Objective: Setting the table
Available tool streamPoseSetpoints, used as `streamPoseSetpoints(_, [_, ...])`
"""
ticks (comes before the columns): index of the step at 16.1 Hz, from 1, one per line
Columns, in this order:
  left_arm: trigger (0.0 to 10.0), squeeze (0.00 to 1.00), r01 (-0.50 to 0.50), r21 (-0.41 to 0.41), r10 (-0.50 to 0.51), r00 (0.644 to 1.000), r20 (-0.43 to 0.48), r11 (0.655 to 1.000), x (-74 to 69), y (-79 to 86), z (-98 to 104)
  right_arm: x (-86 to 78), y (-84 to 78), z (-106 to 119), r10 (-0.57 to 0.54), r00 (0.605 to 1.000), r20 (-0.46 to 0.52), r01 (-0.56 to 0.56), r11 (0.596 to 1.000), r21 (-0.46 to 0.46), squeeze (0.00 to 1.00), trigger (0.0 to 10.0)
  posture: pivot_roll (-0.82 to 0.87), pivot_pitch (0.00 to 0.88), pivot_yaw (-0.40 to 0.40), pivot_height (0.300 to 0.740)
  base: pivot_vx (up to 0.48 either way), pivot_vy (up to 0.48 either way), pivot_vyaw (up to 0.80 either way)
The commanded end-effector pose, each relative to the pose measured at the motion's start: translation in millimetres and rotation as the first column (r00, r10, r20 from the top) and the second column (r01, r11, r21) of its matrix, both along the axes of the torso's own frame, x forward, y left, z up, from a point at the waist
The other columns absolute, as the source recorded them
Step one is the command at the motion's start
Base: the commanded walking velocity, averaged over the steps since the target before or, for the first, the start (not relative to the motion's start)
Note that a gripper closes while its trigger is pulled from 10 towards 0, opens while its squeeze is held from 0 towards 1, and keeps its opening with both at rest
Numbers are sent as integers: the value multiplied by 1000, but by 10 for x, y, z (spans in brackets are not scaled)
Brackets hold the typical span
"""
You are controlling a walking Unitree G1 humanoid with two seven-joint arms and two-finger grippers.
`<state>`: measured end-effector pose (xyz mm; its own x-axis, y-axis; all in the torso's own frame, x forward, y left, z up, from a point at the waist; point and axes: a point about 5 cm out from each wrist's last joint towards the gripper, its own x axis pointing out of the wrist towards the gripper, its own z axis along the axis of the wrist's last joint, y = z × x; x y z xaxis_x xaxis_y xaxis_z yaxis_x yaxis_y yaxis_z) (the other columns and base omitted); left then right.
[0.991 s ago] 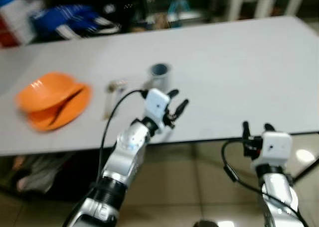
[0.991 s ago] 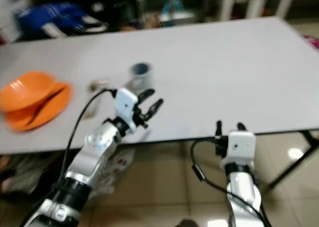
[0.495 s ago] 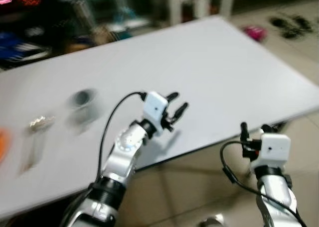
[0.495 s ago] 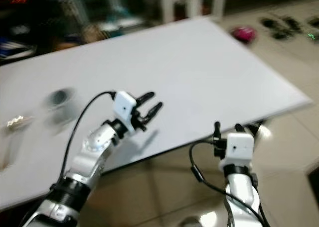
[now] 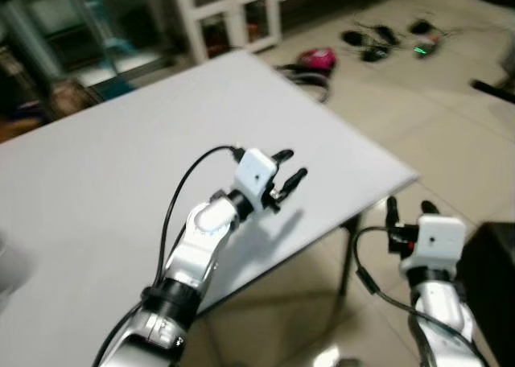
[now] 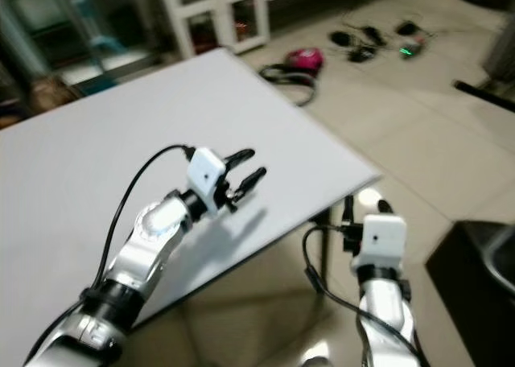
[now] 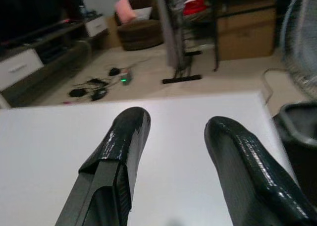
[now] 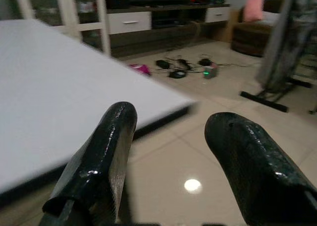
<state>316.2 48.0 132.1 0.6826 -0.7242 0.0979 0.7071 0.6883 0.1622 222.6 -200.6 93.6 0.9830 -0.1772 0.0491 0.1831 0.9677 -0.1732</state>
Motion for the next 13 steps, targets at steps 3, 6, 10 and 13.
streamPoseSetpoints(3, [10000,0,-10,-1,10,999,-51,1000,12,29,-64,-26,-4,-31,-13,1000,-10,13,1000,6,0,10000,-171,0,164,740,0,0,0])
streamPoseSetpoints(6, [10000,0,-118,-44,109,981,-162,992,135,50,-121,-8,-2,-8,-24,1000,4,24,1000,16,0,10000,-168,0,163,740,0,0,0])
streamPoseSetpoints(10, [10000,0,-387,-35,361,886,-290,921,240,448,-305,39,-14,72,-42,999,33,40,998,48,0,10000,-171,0,142,740,0,0,0])
streamPoseSetpoints(13, [10000,0,-422,0,404,867,-292,907,91,496,-521,59,-59,40,18,1000,-9,-18,1000,5,0,10000,-141,0,65,740,0,0,0])
